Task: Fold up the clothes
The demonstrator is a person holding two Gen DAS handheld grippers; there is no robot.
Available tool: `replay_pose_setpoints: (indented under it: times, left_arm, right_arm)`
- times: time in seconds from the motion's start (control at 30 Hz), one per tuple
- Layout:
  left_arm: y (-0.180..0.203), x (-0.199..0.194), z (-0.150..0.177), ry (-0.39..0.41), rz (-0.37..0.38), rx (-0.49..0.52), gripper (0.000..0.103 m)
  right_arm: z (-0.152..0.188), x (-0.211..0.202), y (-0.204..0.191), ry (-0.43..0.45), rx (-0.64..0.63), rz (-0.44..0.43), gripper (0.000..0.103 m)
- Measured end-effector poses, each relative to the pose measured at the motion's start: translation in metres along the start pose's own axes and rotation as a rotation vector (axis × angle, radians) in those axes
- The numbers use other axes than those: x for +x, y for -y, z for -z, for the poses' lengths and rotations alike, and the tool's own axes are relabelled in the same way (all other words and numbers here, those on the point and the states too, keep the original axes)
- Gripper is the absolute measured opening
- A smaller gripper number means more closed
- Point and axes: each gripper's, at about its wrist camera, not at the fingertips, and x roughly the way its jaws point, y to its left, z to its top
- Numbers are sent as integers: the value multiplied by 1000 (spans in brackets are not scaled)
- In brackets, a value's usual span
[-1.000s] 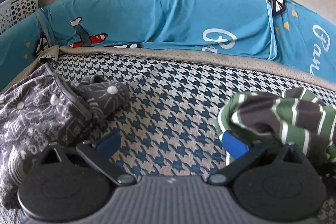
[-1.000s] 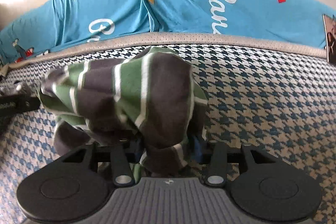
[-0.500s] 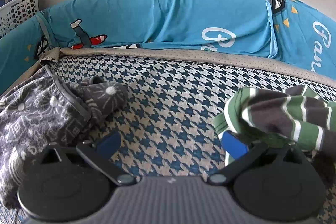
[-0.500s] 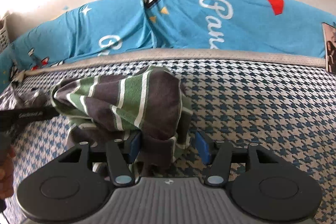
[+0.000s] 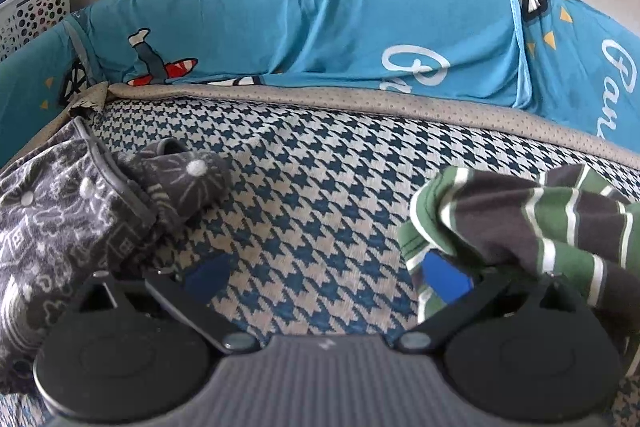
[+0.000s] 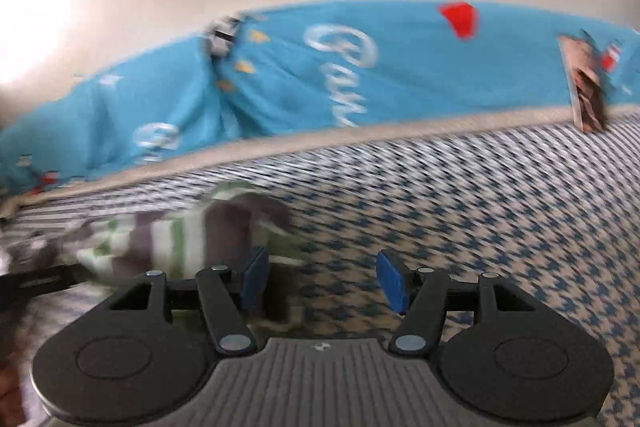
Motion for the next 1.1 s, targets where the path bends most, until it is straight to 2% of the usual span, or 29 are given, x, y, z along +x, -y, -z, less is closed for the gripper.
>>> replay_pose_setpoints:
  times: [0.07, 0.17, 0.3, 0.47, 0.63, 0.83, 0.97, 1.1]
  left_arm:
    - [2, 1, 0, -1, 0, 8, 103]
    - [3, 4, 2, -14, 3, 16, 103]
    - [3, 6, 4, -24, 3, 33, 103]
    - [-3, 9, 5, -36, -1, 32, 103]
    - [-10, 8, 5, -39, -16, 20, 103]
    - [-21, 7, 4, -36, -26, 13, 103]
    - [-26, 4, 5, -39, -4, 6, 103]
    - [-29, 0, 6, -37, 11, 6, 103]
  right_arm:
    - [1, 19, 2, -25, 8, 32, 59]
    - [5, 45, 0, -78, 15, 31, 59]
    - [7, 57, -12, -72, -9, -6, 61]
    - [9, 70, -28, -59, -42, -52, 53]
    - [4, 80, -49, -68, -53, -185, 53]
    - [3, 79, -82, -72, -160, -330, 52]
    - [3, 69, -95, -21, -268, -244, 52]
    - [0, 62, -82, -52, -242, -233, 54]
